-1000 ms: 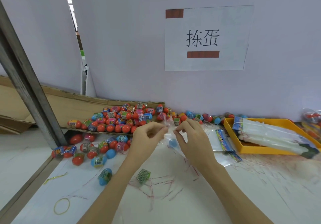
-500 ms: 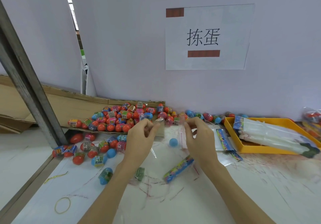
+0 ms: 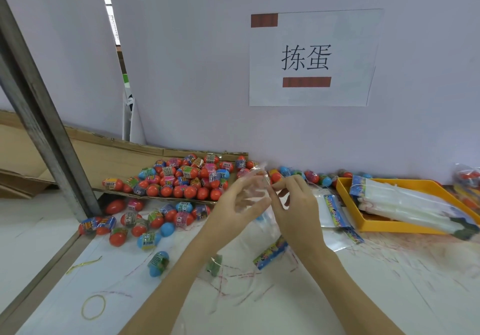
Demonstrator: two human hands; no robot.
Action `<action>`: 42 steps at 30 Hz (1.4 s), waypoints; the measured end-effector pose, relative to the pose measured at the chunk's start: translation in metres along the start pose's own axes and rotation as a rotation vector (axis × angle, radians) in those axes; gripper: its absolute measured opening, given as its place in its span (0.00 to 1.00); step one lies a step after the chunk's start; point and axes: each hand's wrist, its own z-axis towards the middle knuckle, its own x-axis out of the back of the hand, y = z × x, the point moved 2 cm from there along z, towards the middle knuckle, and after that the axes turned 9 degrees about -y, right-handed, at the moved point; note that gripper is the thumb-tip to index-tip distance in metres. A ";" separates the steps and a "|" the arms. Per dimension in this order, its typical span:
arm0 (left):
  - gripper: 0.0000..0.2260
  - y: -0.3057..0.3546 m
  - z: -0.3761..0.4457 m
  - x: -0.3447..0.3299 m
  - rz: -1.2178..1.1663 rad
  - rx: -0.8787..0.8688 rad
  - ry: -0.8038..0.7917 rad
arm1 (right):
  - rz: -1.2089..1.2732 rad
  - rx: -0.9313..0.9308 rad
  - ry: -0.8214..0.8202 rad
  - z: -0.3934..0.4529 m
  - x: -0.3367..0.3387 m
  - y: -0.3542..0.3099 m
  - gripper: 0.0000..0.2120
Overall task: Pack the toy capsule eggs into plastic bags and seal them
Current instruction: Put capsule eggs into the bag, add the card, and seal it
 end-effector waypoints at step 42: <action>0.25 -0.005 -0.006 0.017 0.753 -0.206 0.197 | 0.417 -0.091 -0.222 0.001 0.005 -0.018 0.07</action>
